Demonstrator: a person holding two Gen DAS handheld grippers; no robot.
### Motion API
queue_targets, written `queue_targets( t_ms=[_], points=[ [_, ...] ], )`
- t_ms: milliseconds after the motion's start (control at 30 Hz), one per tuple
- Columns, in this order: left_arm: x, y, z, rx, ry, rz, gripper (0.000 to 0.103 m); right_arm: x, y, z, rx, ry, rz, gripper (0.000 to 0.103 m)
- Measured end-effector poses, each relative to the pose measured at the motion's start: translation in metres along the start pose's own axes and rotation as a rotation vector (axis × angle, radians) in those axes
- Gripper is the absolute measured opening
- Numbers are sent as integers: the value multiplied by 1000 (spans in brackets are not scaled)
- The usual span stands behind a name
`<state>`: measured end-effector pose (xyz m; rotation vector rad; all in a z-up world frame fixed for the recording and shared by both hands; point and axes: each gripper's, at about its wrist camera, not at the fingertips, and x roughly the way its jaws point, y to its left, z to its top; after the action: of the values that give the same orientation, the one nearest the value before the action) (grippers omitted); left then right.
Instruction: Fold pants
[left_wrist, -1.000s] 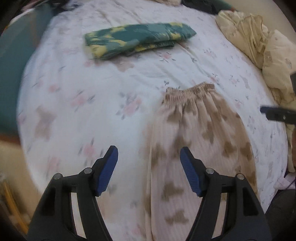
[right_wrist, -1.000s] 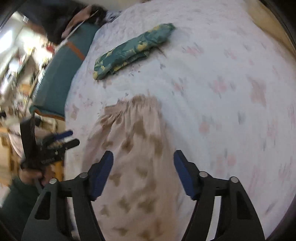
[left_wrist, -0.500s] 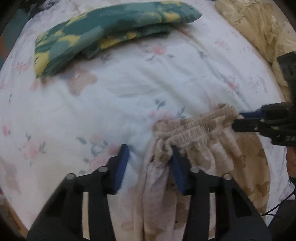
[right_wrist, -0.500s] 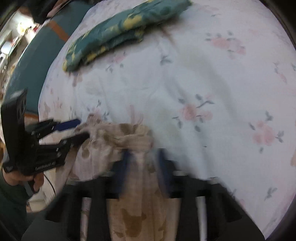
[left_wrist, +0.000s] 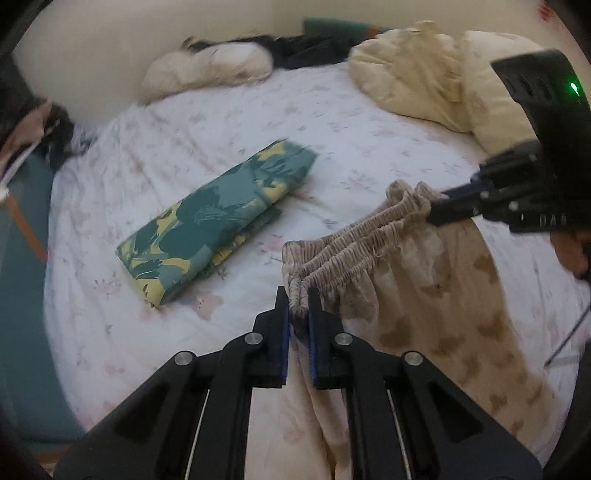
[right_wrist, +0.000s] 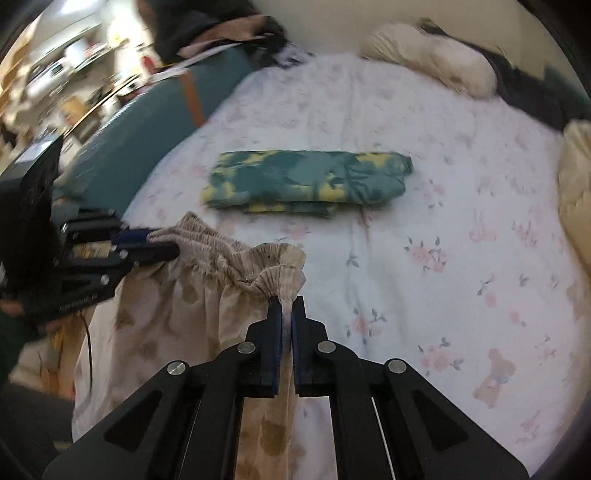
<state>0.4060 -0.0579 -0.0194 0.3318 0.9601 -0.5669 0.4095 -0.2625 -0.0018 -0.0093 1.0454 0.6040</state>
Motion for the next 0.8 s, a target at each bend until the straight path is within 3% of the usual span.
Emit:
queue_targets(
  t_ms=[233, 400, 500, 567, 633, 800],
  points=[
    [-84, -61, -47, 125, -74, -59, 6, -73, 49, -71, -88, -5, 52, 4],
    [-125, -119, -111, 211, -31, -61, 6, -105, 104, -151, -144, 40, 60, 4],
    [-140, -147, -151, 184, 20, -65, 6, -110, 138, -199, -205, 94, 55, 4],
    [-142, -173, -184, 192, 104, -67, 6, -109, 152, -225, -213, 126, 63, 4],
    [-138, -197, -212, 260, 168, -58, 6, -100, 165, -255, -216, 181, 68, 4],
    [-103, -230, -258, 297, 344, -84, 12, -60, 183, -307, -225, 355, 18, 6]
  ],
)
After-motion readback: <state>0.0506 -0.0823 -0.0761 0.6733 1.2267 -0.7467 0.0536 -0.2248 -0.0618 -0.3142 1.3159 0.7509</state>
